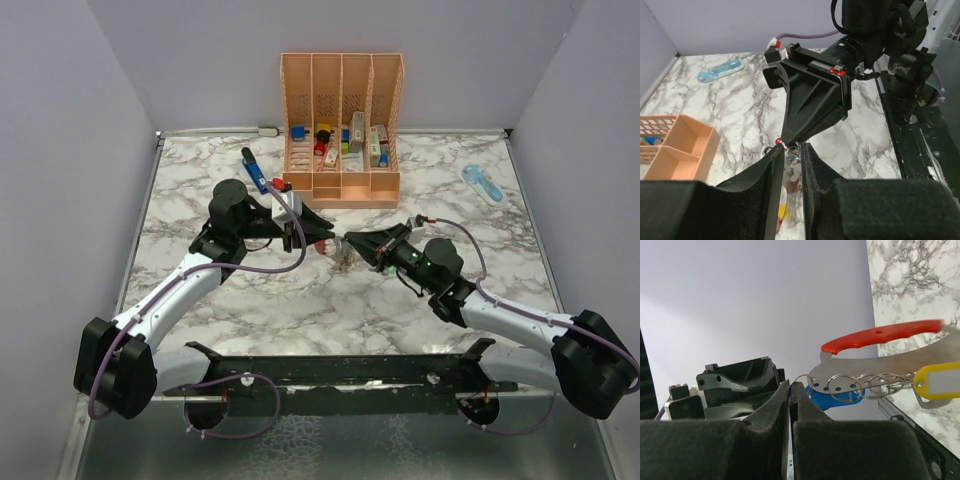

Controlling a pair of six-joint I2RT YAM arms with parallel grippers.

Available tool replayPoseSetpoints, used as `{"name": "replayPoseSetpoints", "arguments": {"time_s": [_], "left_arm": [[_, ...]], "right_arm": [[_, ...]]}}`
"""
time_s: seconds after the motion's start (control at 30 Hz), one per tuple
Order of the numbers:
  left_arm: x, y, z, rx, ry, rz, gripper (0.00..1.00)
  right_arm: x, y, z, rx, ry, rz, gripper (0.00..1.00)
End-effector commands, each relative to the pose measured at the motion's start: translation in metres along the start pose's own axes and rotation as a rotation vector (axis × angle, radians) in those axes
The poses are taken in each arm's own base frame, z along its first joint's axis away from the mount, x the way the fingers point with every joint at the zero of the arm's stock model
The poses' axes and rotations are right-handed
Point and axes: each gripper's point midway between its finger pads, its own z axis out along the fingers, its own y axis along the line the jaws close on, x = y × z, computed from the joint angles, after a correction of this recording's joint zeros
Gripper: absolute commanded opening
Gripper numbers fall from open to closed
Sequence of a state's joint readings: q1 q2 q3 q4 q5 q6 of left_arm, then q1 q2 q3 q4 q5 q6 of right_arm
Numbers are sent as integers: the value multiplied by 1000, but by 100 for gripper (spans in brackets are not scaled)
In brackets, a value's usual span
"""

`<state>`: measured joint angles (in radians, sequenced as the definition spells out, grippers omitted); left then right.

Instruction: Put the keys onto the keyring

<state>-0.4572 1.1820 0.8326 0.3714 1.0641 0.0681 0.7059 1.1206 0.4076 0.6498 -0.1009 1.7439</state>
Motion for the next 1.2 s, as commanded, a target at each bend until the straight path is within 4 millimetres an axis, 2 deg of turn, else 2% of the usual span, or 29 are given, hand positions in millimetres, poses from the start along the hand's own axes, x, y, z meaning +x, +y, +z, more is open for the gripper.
{"name": "replayPoseSetpoints", "arguments": {"time_s": [0.0,0.27,0.6,1.17], "left_arm": [[-3,-15,-2,82,5,-37,24],[11,-18,-2,104,35,-55,25],[22,-6,1,73,55,-50,28],[23,7,4,30,55,-39,32]], "right_arm": [[2,38,4,-118,-9,-57,1],[4,41,5,-114,2,-73,1],[12,44,6,-123,46,-86,1],[17,43,5,-127,77,-87,1]]}}
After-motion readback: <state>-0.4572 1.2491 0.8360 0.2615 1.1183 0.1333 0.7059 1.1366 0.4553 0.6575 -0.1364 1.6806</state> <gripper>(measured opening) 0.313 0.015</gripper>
